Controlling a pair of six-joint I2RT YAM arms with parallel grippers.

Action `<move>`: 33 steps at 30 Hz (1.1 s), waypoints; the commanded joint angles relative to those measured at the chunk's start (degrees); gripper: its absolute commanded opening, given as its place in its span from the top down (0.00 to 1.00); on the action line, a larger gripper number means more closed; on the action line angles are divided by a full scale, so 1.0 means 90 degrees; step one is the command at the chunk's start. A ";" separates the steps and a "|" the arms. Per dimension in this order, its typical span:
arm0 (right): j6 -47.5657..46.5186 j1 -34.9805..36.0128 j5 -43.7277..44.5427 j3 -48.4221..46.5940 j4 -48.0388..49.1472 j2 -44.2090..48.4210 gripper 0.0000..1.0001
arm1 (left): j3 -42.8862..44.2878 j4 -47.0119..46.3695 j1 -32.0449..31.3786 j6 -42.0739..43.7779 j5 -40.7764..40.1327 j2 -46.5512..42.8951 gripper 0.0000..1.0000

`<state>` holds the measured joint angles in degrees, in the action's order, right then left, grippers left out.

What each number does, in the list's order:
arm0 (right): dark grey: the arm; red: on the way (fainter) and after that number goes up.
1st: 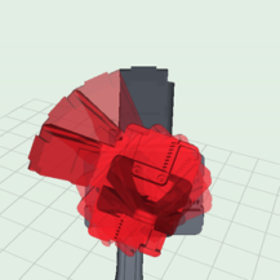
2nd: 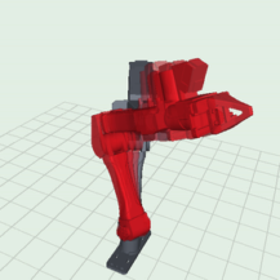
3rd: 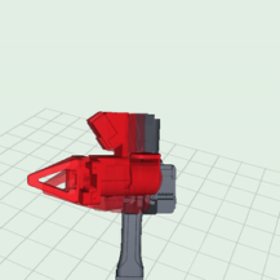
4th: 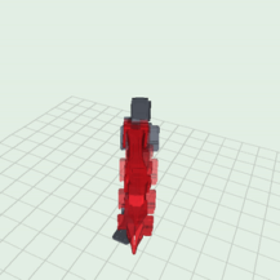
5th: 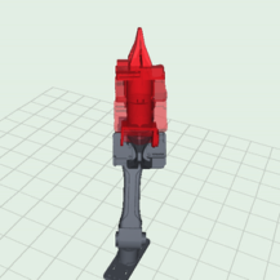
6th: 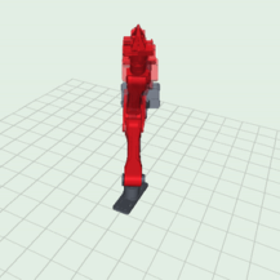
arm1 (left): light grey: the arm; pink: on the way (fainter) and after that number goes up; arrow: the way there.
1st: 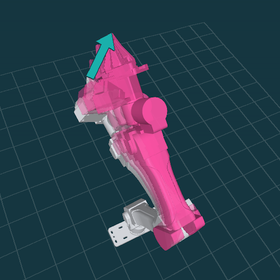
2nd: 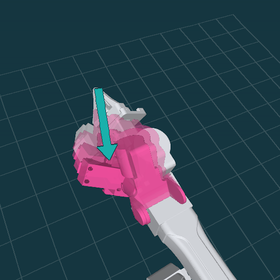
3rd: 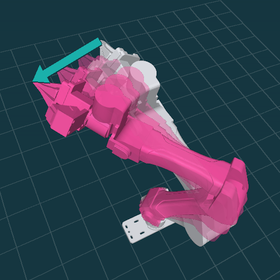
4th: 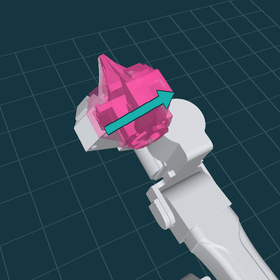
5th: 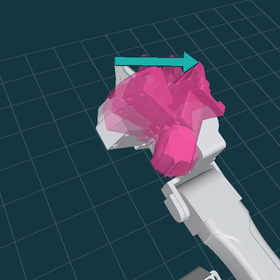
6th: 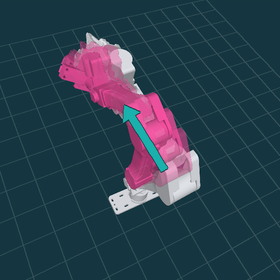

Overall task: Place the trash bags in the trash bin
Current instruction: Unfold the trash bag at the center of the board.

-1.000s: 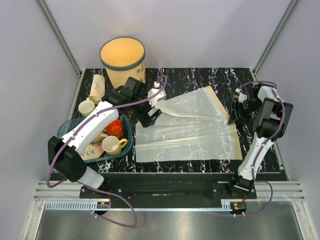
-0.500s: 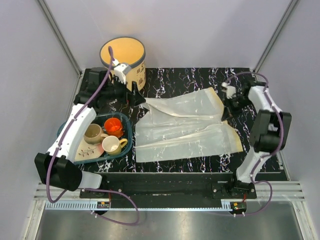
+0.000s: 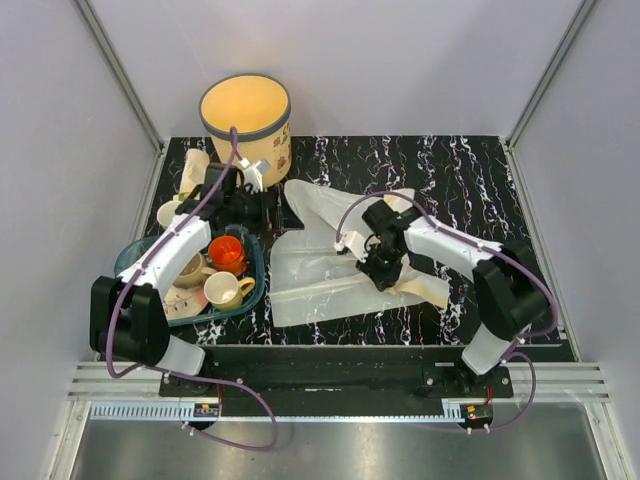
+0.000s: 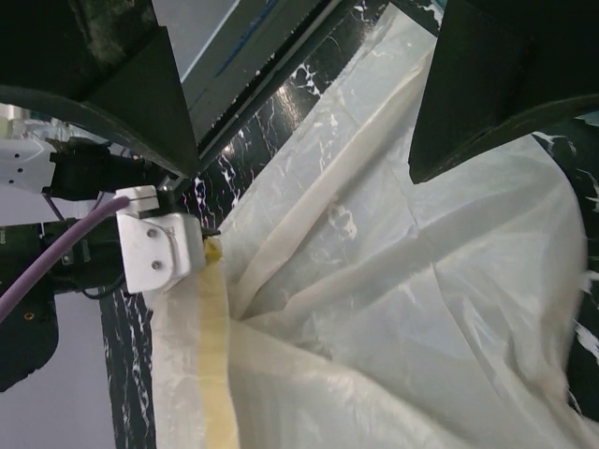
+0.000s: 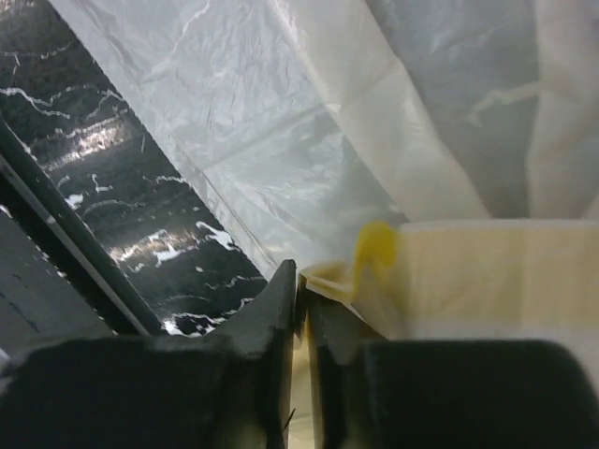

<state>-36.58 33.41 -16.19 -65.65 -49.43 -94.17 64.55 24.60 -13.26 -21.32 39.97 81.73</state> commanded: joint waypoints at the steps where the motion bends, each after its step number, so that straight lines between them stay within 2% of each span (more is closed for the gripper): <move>1: 0.0128 0.0067 -0.0154 -0.0283 -0.0141 -0.0279 0.68 | -0.0171 -0.0779 -0.0391 -0.0298 0.0150 0.0157 0.04; 3: 0.0323 -0.0147 -0.0262 -0.0517 -0.0249 -0.0133 0.50 | -0.0239 -0.0887 -0.0490 -0.0277 0.0169 0.0157 0.05; 4: 0.0421 -0.0264 -0.0359 -0.0615 -0.0347 0.0071 0.35 | -0.0249 -0.0975 -0.0538 -0.0306 0.0207 0.0157 0.05; 6: 0.0722 -0.0644 -0.0554 -0.0908 -0.0503 0.0238 0.29 | -0.0298 -0.1034 -0.0568 -0.0307 0.0208 0.0147 0.05; 13: 0.1164 -0.1856 -0.0799 -0.1387 -0.0835 0.0630 0.29 | -0.0473 -0.1541 -0.0909 -0.0365 0.0061 -0.0049 0.07; 19: 0.1535 -0.2520 -0.1550 -0.1719 -0.1275 0.0161 0.32 | 0.0307 -0.1873 -0.1592 -0.0804 -0.0017 0.0819 0.11; 23: 0.1165 -0.2677 -0.2252 -0.1622 -0.1714 -0.0005 0.46 | 0.0698 -0.2293 -0.2071 -0.1273 -0.0007 0.1357 0.14; 24: 0.1096 -0.2677 -0.2438 -0.1545 -0.1831 0.0043 0.58 | 0.0747 -0.2468 -0.2217 -0.1448 0.0032 0.1464 0.16; 26: 0.0988 -0.2667 -0.2702 -0.1252 -0.1822 0.0141 0.68 | 0.0884 -0.2596 -0.2335 -0.1644 0.0071 0.1748 0.25; 28: 0.0900 -0.2667 -0.2733 -0.0999 -0.1803 0.0238 0.83 | 0.0923 -0.2714 -0.2501 -0.1985 0.0139 0.1952 0.32; 29: 0.0852 -0.2667 -0.2685 -0.0929 -0.1803 0.0239 0.84 | 0.0846 -0.2897 -0.2560 -0.2102 0.0120 0.2002 0.35; 31: 0.0725 -0.2667 -0.2684 -0.0802 -0.1881 0.0239 0.90 | 0.0670 -0.3308 -0.2726 -0.2551 0.0159 0.2090 0.36; 33: 0.0685 -0.2667 -0.2655 -0.0753 -0.1891 0.0287 0.91 | 0.0406 -0.3775 -0.2872 -0.2990 0.0188 0.2178 0.41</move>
<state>-28.08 9.15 -37.50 -73.38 -64.62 -94.15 70.02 1.28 -37.34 -39.22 40.25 100.60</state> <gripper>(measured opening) 0.103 0.623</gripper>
